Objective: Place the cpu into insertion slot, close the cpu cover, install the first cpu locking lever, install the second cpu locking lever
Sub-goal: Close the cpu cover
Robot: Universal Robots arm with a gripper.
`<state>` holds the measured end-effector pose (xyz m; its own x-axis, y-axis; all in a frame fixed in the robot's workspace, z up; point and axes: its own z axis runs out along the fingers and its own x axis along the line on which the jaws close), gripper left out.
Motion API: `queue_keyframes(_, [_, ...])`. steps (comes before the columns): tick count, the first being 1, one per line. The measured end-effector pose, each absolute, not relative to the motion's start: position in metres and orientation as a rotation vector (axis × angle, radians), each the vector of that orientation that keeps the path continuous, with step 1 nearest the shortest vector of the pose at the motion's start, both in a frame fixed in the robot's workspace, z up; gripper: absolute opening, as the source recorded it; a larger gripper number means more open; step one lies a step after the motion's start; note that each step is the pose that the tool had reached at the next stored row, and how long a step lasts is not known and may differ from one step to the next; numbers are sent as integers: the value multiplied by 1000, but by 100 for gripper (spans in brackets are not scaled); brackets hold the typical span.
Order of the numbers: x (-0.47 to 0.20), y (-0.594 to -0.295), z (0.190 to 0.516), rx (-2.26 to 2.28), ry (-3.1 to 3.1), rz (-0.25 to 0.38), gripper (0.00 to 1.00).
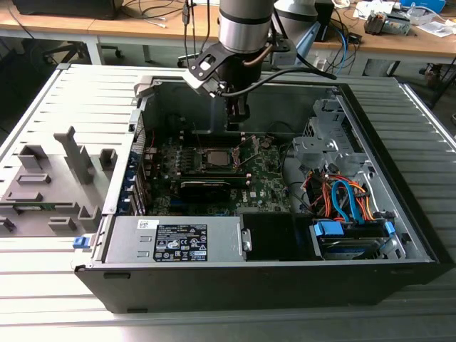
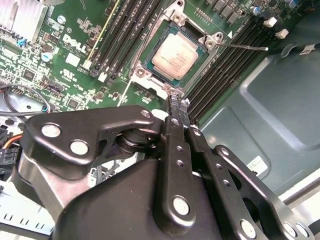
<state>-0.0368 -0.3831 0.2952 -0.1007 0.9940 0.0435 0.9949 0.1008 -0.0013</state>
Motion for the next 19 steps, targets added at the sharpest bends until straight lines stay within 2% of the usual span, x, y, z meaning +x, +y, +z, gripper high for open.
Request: queue_keyframes(19, [-35, -388, 293, -2084, -2306, -43, 11])
